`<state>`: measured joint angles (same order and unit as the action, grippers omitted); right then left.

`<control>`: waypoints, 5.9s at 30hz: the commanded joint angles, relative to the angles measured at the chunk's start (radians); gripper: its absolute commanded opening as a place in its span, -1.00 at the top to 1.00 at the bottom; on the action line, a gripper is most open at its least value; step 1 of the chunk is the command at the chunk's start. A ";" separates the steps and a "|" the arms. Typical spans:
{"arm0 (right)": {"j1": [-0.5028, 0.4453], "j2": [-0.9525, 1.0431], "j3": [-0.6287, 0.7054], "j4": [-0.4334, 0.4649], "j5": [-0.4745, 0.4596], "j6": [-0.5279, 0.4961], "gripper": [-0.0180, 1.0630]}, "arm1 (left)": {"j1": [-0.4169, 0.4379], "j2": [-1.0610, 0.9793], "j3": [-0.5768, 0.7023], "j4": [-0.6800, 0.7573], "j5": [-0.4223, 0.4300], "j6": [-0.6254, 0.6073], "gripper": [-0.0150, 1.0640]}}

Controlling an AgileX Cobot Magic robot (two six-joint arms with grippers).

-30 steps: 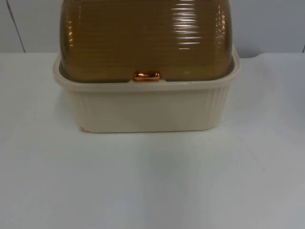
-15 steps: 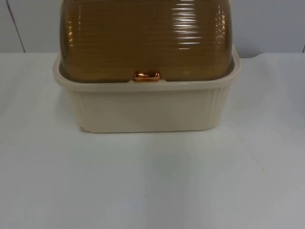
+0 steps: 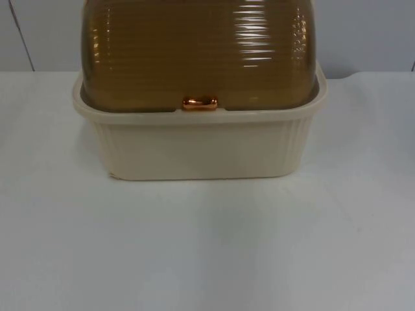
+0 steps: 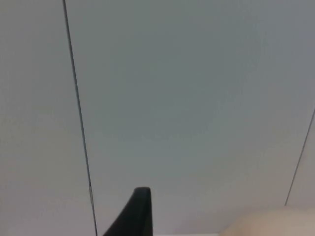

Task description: Open the box lid with the left hand, place the block into the box with the right hand, then close the box lid with the left hand.

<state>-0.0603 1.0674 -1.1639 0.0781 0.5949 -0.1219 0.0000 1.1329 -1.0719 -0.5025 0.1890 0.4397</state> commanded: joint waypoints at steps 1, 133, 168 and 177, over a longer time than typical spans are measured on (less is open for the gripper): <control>-0.004 -0.013 0.004 0.003 0.001 0.001 -0.97 | -0.004 -0.006 0.000 -0.012 0.029 -0.008 -0.98; 0.083 -1.067 0.637 -0.132 0.471 0.116 -0.99 | 0.012 -1.133 0.572 0.489 0.883 -0.424 -0.98; 0.083 -1.067 0.651 -0.132 0.484 0.178 -0.99 | -0.017 -1.133 0.578 0.491 0.886 -0.429 -0.98; 0.083 -1.067 0.649 -0.132 0.484 0.177 -0.98 | -0.017 -1.133 0.578 0.491 0.886 -0.429 -0.98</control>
<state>0.0170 0.0032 -0.5142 -0.0526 1.0820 0.0530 -0.0103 0.0022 -0.4978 0.0000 1.0742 0.0191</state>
